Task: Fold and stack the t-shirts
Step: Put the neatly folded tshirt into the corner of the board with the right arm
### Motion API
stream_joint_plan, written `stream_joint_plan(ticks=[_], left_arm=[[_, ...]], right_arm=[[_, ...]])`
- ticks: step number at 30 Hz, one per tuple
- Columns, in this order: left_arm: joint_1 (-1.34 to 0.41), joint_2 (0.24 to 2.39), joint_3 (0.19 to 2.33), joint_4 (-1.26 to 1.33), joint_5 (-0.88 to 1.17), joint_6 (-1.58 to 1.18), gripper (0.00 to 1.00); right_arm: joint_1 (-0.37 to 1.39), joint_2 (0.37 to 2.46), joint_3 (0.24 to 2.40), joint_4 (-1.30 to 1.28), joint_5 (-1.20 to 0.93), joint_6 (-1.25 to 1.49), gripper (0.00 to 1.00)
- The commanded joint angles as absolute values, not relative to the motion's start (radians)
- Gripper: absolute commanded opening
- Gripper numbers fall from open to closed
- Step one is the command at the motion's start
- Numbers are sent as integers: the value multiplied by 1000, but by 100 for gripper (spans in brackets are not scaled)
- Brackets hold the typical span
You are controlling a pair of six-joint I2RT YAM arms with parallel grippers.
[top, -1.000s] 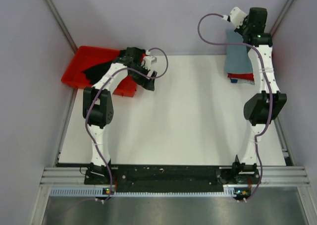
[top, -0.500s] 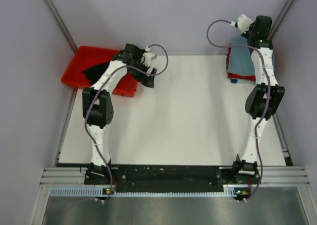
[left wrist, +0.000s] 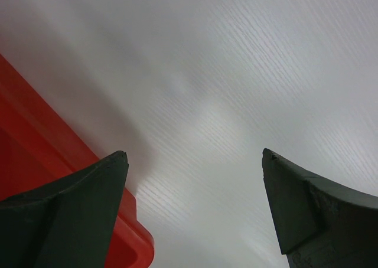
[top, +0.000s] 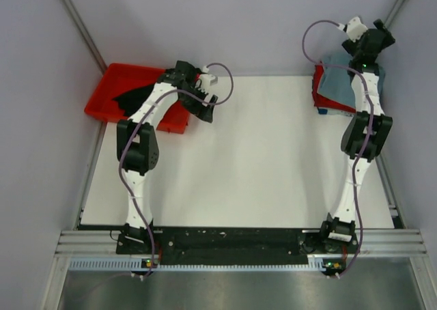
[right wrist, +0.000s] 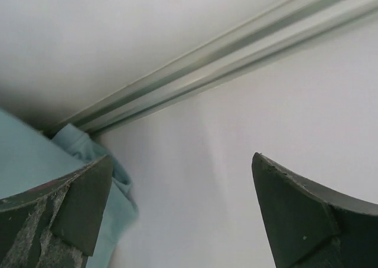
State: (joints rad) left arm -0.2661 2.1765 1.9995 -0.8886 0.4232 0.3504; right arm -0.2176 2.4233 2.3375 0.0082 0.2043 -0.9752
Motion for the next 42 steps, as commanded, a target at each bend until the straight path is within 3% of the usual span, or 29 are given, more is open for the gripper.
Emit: stream_joint_plan(ticks=[1, 7, 14, 20, 26, 32, 36, 42], left_arm=[[-291, 2169, 2040, -904, 414, 370, 99], [-301, 2073, 1973, -891, 456, 383, 99], [-301, 1817, 1696, -835, 480, 423, 99], [-301, 1525, 1337, -614, 427, 445, 99], [-298, 1235, 877, -154, 238, 407, 99], [-291, 1149, 401, 600, -27, 321, 99], [-290, 1222, 299, 856, -187, 204, 99], [-288, 1318, 353, 851, -314, 163, 99]], right_arm=[[-233, 2353, 2447, 101, 239, -839, 99], [-213, 2154, 2403, -175, 36, -562, 99], [-141, 1748, 1819, -115, -226, -254, 99], [-135, 1396, 1181, 259, -383, 108, 99], [-91, 1217, 815, 293, -321, 138, 99], [-77, 1157, 579, 359, -144, 114, 99], [-58, 1157, 448, 509, -77, 68, 99], [-52, 1215, 230, 901, -66, 68, 99]])
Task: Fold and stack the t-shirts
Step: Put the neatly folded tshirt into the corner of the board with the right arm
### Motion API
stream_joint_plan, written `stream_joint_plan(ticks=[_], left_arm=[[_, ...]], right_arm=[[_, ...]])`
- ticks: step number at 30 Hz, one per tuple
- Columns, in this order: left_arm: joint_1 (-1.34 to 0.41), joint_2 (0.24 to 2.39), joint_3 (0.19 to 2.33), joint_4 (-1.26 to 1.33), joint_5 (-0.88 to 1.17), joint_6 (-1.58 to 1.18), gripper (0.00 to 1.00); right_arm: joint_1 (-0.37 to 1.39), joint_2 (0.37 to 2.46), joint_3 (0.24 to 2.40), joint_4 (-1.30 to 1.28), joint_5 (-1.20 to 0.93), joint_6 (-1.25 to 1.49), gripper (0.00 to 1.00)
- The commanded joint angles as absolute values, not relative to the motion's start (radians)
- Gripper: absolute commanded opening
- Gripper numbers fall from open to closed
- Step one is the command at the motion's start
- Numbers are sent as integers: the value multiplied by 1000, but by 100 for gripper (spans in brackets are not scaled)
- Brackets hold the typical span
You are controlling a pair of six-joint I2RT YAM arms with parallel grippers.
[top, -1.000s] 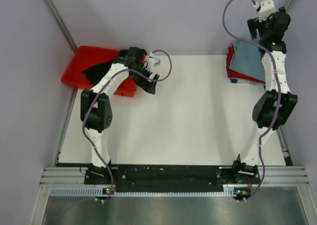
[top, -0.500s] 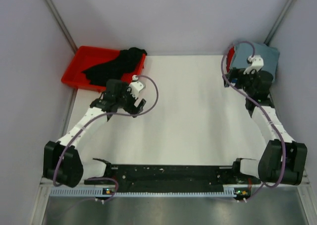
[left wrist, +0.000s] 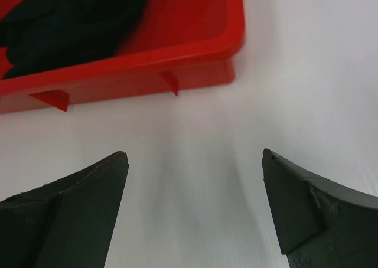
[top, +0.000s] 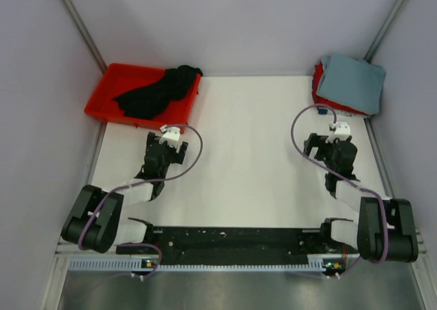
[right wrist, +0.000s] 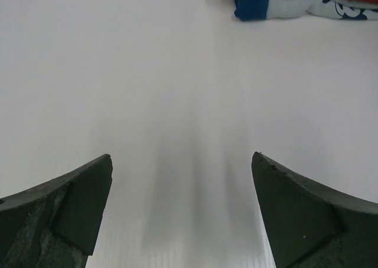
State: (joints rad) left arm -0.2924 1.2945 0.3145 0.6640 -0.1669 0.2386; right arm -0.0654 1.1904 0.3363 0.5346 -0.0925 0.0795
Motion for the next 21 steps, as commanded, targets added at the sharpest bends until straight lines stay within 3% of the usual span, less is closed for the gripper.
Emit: stream_joint_plan(ticks=[1, 7, 21], left_arm=[[-288, 1316, 347, 865, -311, 167, 99], [-287, 1290, 313, 893, -284, 167, 99], [-287, 1278, 299, 902, -262, 173, 99]], right_arm=[[-48, 1226, 210, 949, -67, 52, 99], [-41, 1380, 111, 1298, -60, 44, 99], [-38, 1364, 199, 1099, -31, 52, 99]])
